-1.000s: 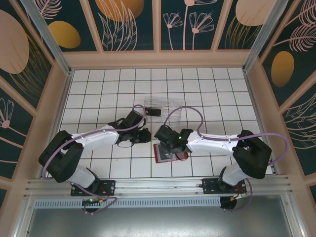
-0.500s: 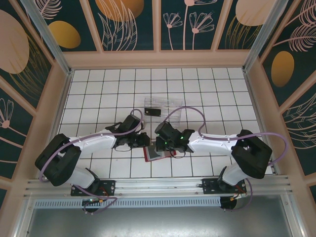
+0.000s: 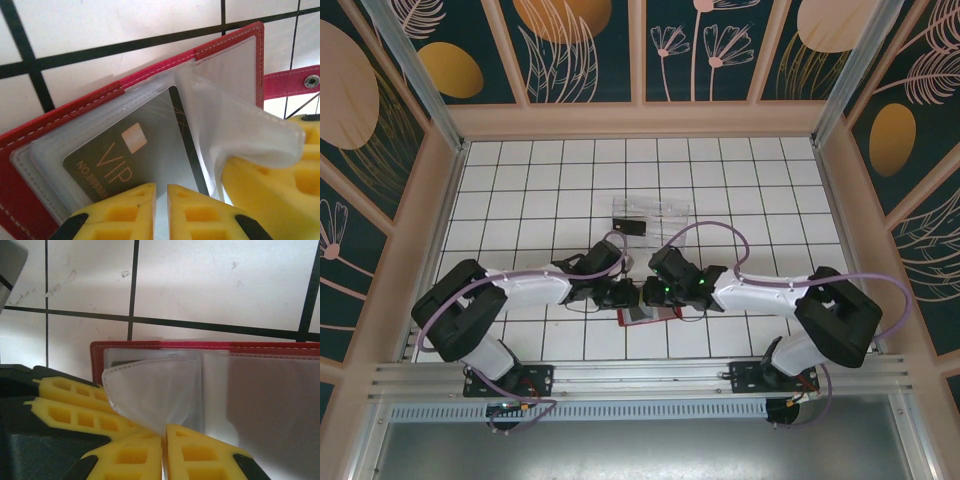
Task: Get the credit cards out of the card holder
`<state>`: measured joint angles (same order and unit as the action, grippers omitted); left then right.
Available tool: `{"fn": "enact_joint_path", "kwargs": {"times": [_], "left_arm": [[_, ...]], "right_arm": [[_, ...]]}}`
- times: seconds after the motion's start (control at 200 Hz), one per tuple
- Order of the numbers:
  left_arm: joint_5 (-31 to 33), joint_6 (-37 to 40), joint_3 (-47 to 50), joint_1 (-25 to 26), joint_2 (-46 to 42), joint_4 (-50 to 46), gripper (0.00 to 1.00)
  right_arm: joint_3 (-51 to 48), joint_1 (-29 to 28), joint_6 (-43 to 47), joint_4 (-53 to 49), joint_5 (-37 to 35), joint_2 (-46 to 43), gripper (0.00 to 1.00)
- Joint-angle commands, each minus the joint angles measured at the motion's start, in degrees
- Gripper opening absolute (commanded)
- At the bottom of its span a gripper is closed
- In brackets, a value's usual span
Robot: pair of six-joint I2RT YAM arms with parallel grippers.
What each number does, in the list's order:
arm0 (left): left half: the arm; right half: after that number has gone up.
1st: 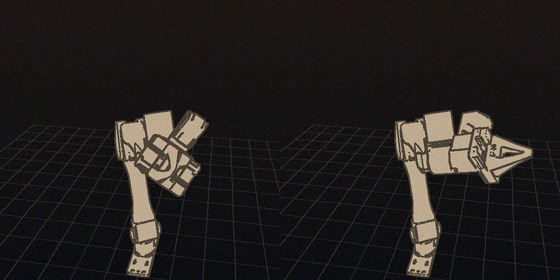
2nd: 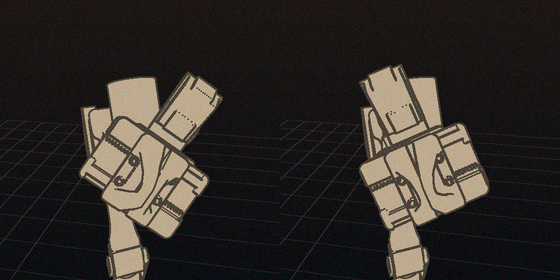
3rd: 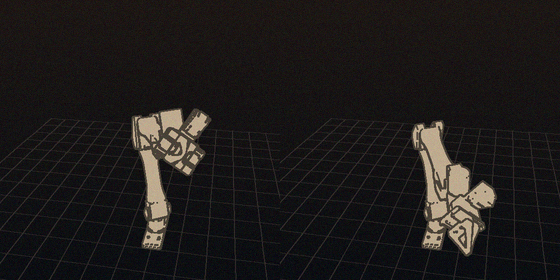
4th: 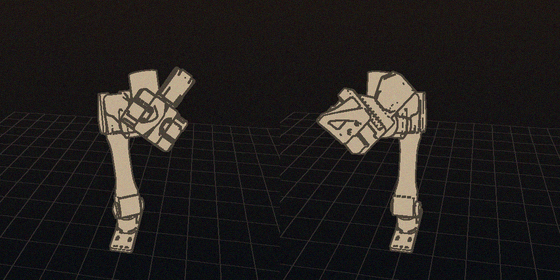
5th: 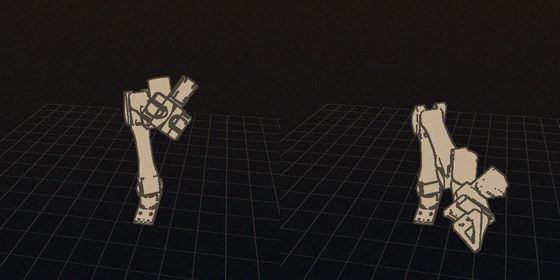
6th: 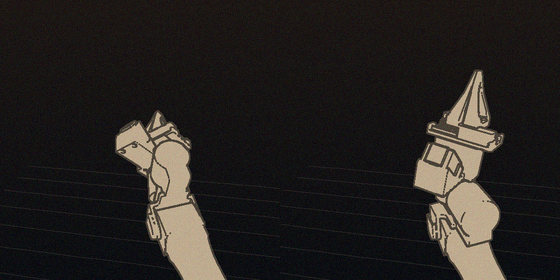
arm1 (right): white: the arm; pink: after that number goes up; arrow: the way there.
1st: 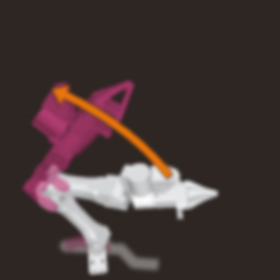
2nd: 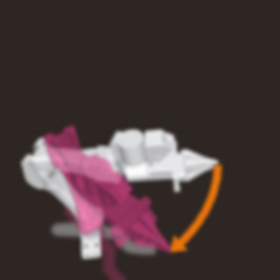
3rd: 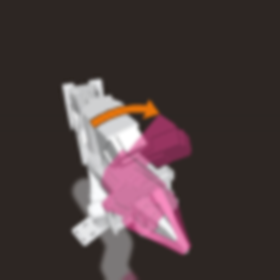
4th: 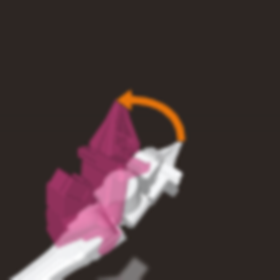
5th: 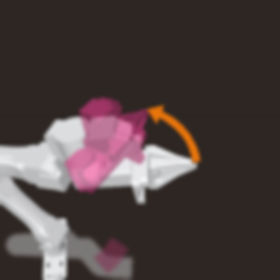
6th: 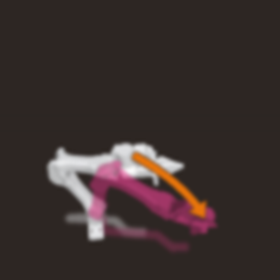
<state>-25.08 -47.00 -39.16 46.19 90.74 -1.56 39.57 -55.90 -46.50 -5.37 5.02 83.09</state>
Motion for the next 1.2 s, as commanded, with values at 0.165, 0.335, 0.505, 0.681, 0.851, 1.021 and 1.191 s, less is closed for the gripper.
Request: {"fn": "enact_joint_path", "kwargs": {"times": [0.165, 0.335, 0.505, 0.681, 0.851, 1.021, 1.191], "left_arm": [[-0.23, -0.37, -4.18, 0.41, 2.13, -1.47, 0.15], [-0.58, 0.6, -7.64, 0.9, 3.58, -3.26, 0.15], [-0.16, 1.67, -12.63, 2.58, 6.76, -5.52, 0.15], [0.42, 1.48, -16.23, 5.24, 12.24, -5.73, 0.15], [2.24, 0.48, -19.77, 7.42, 16.94, -6.12, 0.15], [3.46, -0.15, -21.01, 8.55, 19.17, -7.01, 0.15], [7.19, 0.46, -21.0, 8.64, 17.06, -9.33, 0.14]], "right_arm": [[-1.34, 1.74, -0.32, -4.31, -2.95, -8.12, 0.27], [-2.58, 6.2, 0.53, -10.19, -5.63, -15.78, 0.31], [-4.71, 10.73, 1.57, -13.05, -7.51, -23.4, 0.33], [-5.47, 13.74, 2.8, -14.97, -7.72, -27.49, 0.35], [-5.95, 14.24, 3.44, -14.98, -6.73, -28.0, 0.35], [-6.26, 14.25, 3.61, -14.84, -6.16, -27.9, 0.35], [-6.26, 14.35, 4.24, -13.82, -4.5, -27.32, 0.35]]}}
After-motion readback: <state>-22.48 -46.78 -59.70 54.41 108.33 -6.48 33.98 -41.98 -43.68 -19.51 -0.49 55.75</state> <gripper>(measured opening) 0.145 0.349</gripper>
